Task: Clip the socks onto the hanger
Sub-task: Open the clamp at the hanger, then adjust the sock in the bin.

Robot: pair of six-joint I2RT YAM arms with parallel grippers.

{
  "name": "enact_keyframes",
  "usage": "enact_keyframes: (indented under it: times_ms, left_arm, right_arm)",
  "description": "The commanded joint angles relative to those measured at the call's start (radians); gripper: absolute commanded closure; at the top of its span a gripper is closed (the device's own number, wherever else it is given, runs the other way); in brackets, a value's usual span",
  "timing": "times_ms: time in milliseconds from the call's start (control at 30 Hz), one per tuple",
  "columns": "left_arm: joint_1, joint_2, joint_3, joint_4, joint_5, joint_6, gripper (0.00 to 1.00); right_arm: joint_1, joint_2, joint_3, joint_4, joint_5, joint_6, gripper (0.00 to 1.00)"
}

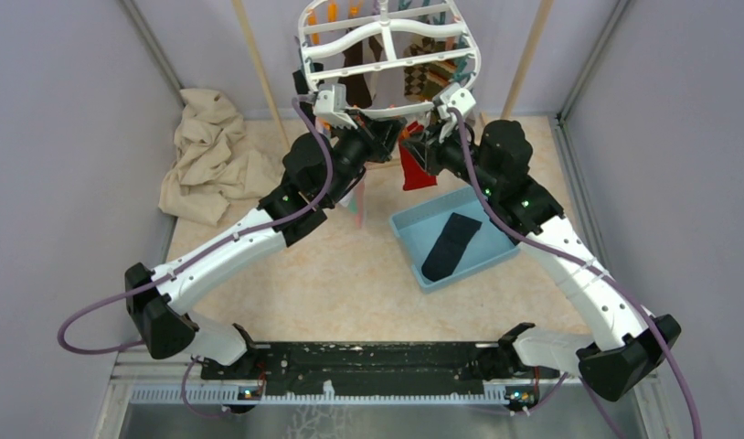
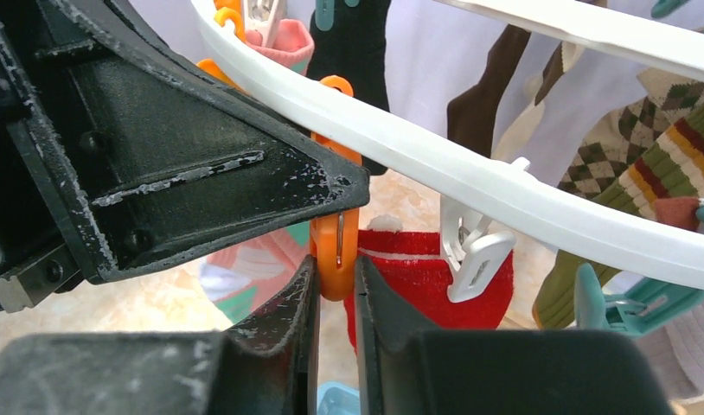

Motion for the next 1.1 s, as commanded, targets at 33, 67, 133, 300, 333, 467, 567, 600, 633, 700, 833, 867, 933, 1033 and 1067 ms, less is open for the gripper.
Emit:
enact_keyframes:
  times_ms: [33, 67, 133, 300, 333, 467, 567, 600, 633, 700, 833, 867, 933, 1033, 1067]
  left_arm:
    - [-0.007, -0.038, -0.003, 0.050, 0.002, -0.014, 1.00]
    - [-0.007, -0.039, -0.005, 0.051, 0.002, -0.014, 1.00]
    - [-0.007, -0.043, -0.009, 0.052, 0.004, -0.012, 1.00]
    - [-0.007, -0.050, -0.022, 0.059, 0.015, -0.008, 1.00]
    - [-0.007, -0.051, -0.025, 0.061, 0.019, -0.007, 1.00]
    - [-0.007, -0.055, -0.037, 0.063, 0.033, 0.000, 1.00]
    - [-0.007, -0.062, -0.048, 0.067, 0.045, 0.008, 1.00]
    - [-0.007, -0.064, -0.051, 0.069, 0.051, 0.011, 1.00]
    - [-0.007, -0.066, -0.053, 0.069, 0.058, 0.013, 1.00]
    - [-0.007, -0.069, -0.055, 0.071, 0.074, 0.015, 1.00]
    - [-0.007, -0.074, -0.063, 0.068, 0.091, 0.027, 1.00]
    - [-0.007, -0.077, -0.063, 0.067, 0.093, 0.032, 1.00]
    - [-0.007, -0.079, -0.065, 0.061, 0.090, 0.040, 1.00]
    - [-0.007, -0.084, -0.074, 0.056, 0.079, 0.046, 1.00]
    - [-0.007, -0.087, -0.082, 0.057, 0.078, 0.046, 1.00]
  right_arm:
    - [0.011, -0.027, 0.011, 0.039, 0.035, 0.027, 0.63]
    - [0.010, -0.039, 0.002, 0.045, 0.040, 0.033, 0.56]
    - [0.003, -0.072, -0.033, 0.059, 0.046, 0.047, 0.48]
    - [-0.033, -0.175, -0.106, 0.032, 0.047, 0.093, 0.41]
    - [-0.041, -0.198, -0.120, 0.019, 0.058, 0.097, 0.40]
    - [-0.069, -0.299, -0.189, -0.055, 0.148, 0.109, 0.40]
    - [-0.108, -0.361, -0.270, -0.104, 0.212, 0.165, 0.37]
    - [-0.127, -0.371, -0.297, -0.121, 0.248, 0.190, 0.37]
    - [-0.148, -0.375, -0.325, -0.141, 0.285, 0.218, 0.34]
    - [-0.207, -0.363, -0.372, -0.184, 0.364, 0.307, 0.23]
    - [-0.301, -0.308, -0.453, -0.237, 0.429, 0.450, 0.10]
    - [-0.303, -0.289, -0.466, -0.238, 0.445, 0.463, 0.10]
    - [-0.303, -0.238, -0.479, -0.248, 0.484, 0.496, 0.15]
    - [-0.304, -0.139, -0.486, -0.259, 0.514, 0.550, 0.21]
    - [-0.304, -0.103, -0.493, -0.249, 0.502, 0.557, 0.22]
